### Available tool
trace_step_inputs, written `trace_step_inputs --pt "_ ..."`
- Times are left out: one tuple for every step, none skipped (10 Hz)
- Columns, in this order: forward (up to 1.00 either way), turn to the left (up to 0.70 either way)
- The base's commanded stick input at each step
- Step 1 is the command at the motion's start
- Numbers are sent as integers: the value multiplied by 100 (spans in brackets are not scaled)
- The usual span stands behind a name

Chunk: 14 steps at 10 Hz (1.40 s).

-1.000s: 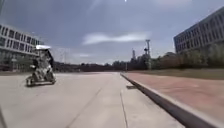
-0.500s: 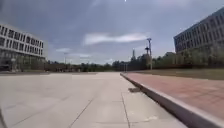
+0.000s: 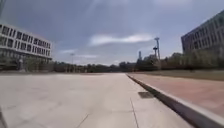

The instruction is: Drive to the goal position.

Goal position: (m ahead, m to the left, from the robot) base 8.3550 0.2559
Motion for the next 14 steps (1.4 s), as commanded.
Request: trace_step_inputs --pt "100 0" --pt "100 0" --pt "100 0" --pt "100 0" --pt "100 0" --pt "100 -5" --pt "100 -13" --pt "100 -25" --pt "100 -39" --pt "100 -6" --pt "100 -2" --pt "100 -2" --pt "100 -4" --pt "100 -12"
